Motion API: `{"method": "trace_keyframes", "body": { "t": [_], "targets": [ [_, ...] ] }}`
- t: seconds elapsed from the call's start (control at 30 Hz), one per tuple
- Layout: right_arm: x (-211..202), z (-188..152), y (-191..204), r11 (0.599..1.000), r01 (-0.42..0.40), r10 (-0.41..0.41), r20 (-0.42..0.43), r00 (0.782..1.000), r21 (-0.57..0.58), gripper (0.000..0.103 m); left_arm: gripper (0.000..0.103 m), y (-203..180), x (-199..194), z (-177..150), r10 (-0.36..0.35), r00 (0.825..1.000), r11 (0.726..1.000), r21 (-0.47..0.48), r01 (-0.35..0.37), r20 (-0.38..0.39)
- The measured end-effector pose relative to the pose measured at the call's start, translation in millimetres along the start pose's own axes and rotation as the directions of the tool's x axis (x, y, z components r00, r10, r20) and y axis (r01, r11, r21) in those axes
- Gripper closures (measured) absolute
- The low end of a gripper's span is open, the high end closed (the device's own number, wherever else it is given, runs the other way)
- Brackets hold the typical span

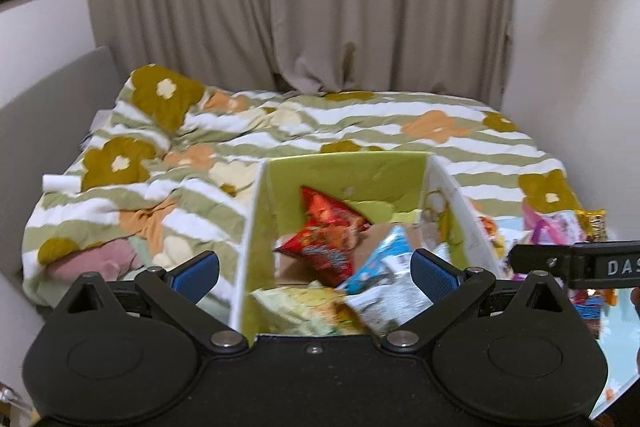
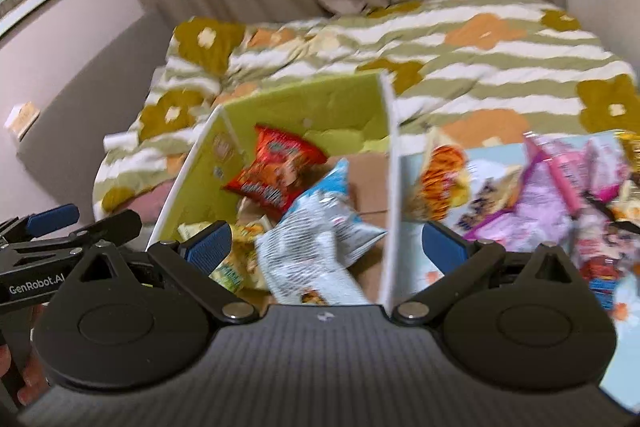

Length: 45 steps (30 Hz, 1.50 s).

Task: Organize snacks
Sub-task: 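Open both grippers to drop the bags into the box and withdraw, then grasp a white MPM bag with the left gripper while the right reaches a purple bag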

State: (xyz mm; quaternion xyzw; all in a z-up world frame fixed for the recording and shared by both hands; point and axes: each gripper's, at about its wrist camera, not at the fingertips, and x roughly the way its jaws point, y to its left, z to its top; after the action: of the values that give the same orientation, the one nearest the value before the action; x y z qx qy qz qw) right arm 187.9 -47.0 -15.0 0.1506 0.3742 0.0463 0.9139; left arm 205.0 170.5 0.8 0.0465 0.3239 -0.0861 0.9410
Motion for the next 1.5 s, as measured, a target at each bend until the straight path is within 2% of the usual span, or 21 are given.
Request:
{"method": "trace_keyframes", "body": {
  "t": [0.13, 0.23, 0.37, 0.57, 0.87, 1.1, 1.33, 1.4, 1.5],
  "targets": [
    [-25, 2, -28, 0.998, 0.062, -0.063, 0.048, 0.997, 0.024, 0.0, 0.0, -25, -3, 2, -0.029, 0.999, 0.999, 0.017, 0.029, 0.013],
    [-43, 6, -55, 0.996, 0.079, -0.081, 0.067, 0.994, 0.04, 0.0, 0.0, -50, -5, 1, -0.038, 0.999, 0.999, 0.021, 0.038, 0.023],
    [-57, 7, -93, 0.99, 0.14, -0.141, 0.086, 0.986, 0.018, 0.0, 0.0, -90, -4, -5, -0.038, 0.999, 0.999, 0.017, 0.038, 0.014],
    [-62, 3, -156, 0.986, 0.16, -0.162, 0.043, 0.986, 0.046, 0.0, 0.0, -155, 0, -18, -0.023, 0.999, 0.999, 0.035, 0.024, -0.035],
    [-54, -15, -229, 0.988, 0.135, -0.132, -0.044, 0.99, 0.076, 0.0, 0.0, -239, 23, -54, 0.02, 0.992, 0.991, 0.135, -0.003, -0.125],
    [-25, -35, -258, 0.991, 0.093, -0.084, -0.094, 0.992, 0.095, 0.0, 0.0, -286, 56, -91, 0.112, 0.981, 0.958, 0.279, -0.064, -0.157],
    [3, -54, -263, 0.992, 0.067, -0.052, -0.135, 0.99, 0.11, 0.0, 0.001, -307, 94, -116, 0.201, 0.97, 0.898, 0.421, -0.126, -0.139],
    [11, -58, -264, 0.991, 0.068, -0.052, -0.141, 0.989, 0.115, 0.0, 0.006, -309, 105, -121, 0.221, 0.965, 0.879, 0.458, -0.133, -0.144],
    [21, -63, -266, 0.988, 0.07, -0.049, -0.15, 0.987, 0.135, 0.0, 0.007, -310, 119, -127, 0.248, 0.957, 0.855, 0.499, -0.144, -0.15]
  ]
}}
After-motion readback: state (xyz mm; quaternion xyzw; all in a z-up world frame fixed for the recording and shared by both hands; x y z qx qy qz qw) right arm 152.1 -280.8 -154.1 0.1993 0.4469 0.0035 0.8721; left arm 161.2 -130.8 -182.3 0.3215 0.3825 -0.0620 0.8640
